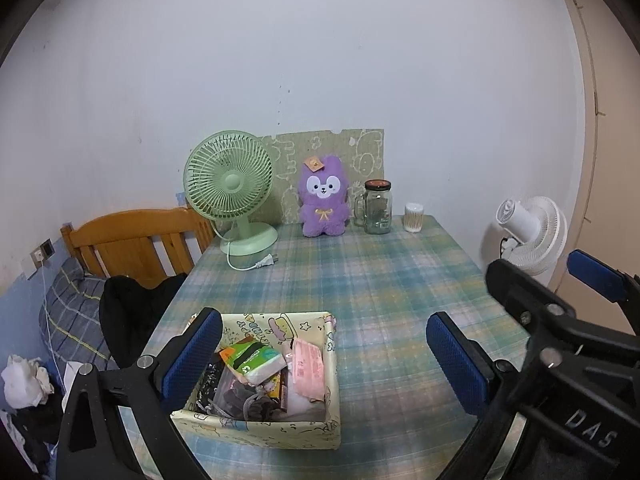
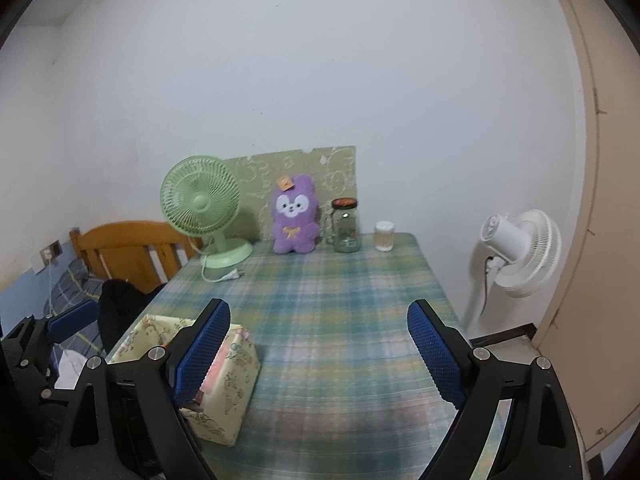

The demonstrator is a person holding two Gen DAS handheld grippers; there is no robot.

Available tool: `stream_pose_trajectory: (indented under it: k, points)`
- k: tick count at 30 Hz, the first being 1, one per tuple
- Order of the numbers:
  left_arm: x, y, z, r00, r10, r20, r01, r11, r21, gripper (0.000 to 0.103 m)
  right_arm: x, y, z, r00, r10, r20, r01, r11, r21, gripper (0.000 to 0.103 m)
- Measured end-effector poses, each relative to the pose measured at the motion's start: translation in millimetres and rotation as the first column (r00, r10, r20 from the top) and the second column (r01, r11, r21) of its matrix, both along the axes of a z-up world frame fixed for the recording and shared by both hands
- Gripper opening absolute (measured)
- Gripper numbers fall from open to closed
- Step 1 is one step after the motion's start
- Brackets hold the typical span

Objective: Organize soft objects

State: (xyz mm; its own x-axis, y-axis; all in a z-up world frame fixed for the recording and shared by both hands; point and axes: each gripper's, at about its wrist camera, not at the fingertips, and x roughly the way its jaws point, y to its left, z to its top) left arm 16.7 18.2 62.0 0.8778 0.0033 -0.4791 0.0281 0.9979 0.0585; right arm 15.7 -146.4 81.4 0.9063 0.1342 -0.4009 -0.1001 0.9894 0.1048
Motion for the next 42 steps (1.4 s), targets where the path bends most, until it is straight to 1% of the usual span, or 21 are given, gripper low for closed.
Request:
stream_pose_trajectory:
  k: [8, 11, 19, 26, 32, 42]
  points:
    - [-12.7, -1.4, 9.2, 0.999, 0.000, 0.045, 0.001, 1.000, -0.008, 0.103, -16.1, -17.1, 6.7, 0.998, -0.046, 0.032, 0.046, 0.999, 0.018, 0.093]
    - [-16.3, -0.4, 9.3, 0.999, -0.001, 0.049, 0.001, 1.000, -0.015, 0.103, -19.6, -22.1, 7.0, 0.997, -0.066, 0.036, 0.066, 0.998, 0.013, 0.093]
    - [-22.1, 2.7, 10.7, 0.998, 0.023, 0.067, -0.021, 0.999, -0.030, 0.103, -22.0, -30.1, 8.2, 0.995, -0.081, 0.049, 0.080, 0.997, 0.018, 0.093]
    - [-22.1, 8.5, 13.3, 0.996, 0.049, 0.076, -0.046, 0.998, -0.042, 0.103, -23.3, -28.9, 11.0, 0.996, -0.073, 0.057, 0.072, 0.997, 0.015, 0.093]
    - [-22.4, 8.4, 14.6, 0.996, 0.047, 0.082, -0.042, 0.997, -0.060, 0.103, -21.6, -27.7, 10.8, 0.996, -0.064, 0.055, 0.064, 0.998, 0.007, 0.093]
    - [-24.1, 7.4, 16.2, 0.995, 0.052, 0.080, -0.047, 0.997, -0.057, 0.103, -22.9, -25.1, 10.5, 0.996, -0.063, 0.061, 0.063, 0.998, 0.000, 0.094]
